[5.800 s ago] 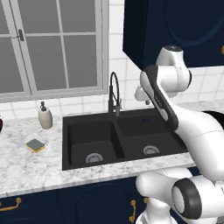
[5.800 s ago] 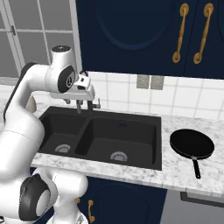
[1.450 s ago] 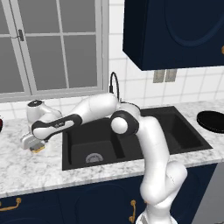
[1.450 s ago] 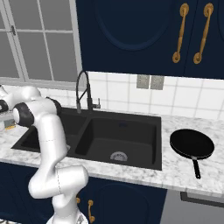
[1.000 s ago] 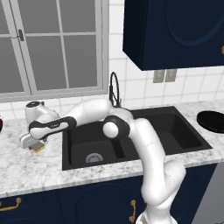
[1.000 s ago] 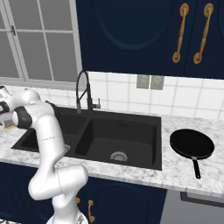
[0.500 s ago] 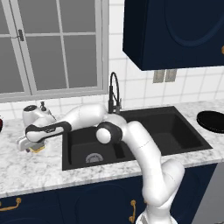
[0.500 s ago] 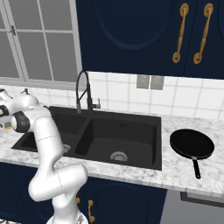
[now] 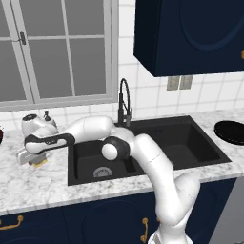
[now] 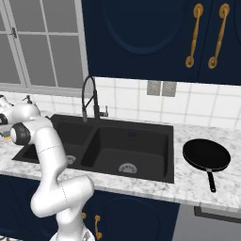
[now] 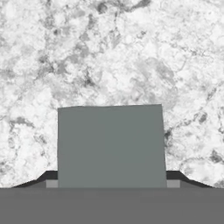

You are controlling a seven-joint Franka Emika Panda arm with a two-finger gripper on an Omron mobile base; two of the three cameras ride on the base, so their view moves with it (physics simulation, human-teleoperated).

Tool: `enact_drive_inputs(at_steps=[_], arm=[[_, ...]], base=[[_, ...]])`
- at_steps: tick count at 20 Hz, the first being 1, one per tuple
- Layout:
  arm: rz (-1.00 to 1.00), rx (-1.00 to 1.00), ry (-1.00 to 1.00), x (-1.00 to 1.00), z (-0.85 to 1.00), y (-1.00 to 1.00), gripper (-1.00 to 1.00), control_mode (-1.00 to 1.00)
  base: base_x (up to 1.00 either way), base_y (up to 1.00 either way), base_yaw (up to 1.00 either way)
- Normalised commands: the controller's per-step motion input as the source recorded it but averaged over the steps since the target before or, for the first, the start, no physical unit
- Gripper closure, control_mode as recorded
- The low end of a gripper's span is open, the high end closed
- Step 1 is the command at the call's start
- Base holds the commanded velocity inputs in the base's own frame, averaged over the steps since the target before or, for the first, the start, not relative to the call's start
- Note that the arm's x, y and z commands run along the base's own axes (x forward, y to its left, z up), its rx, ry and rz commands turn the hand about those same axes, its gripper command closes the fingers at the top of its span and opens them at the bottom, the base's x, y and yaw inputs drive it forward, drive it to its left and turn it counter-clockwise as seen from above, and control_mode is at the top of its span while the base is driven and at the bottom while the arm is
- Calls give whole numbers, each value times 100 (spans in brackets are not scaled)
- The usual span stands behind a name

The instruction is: Pick the pan and sponge and place them into the sink. Then turn on the water.

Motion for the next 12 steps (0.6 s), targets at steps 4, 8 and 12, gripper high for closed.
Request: enact_drive_inputs(at_steps=[4,8,12], arm=[[0,3,1,-79,-29,-69,100,-100],[0,12,-6,-100,11,-79,100,-100],[0,17,0,-99,37,-99,100,-100]], base=[[0,0,0],[0,0,0],[0,0,0]])
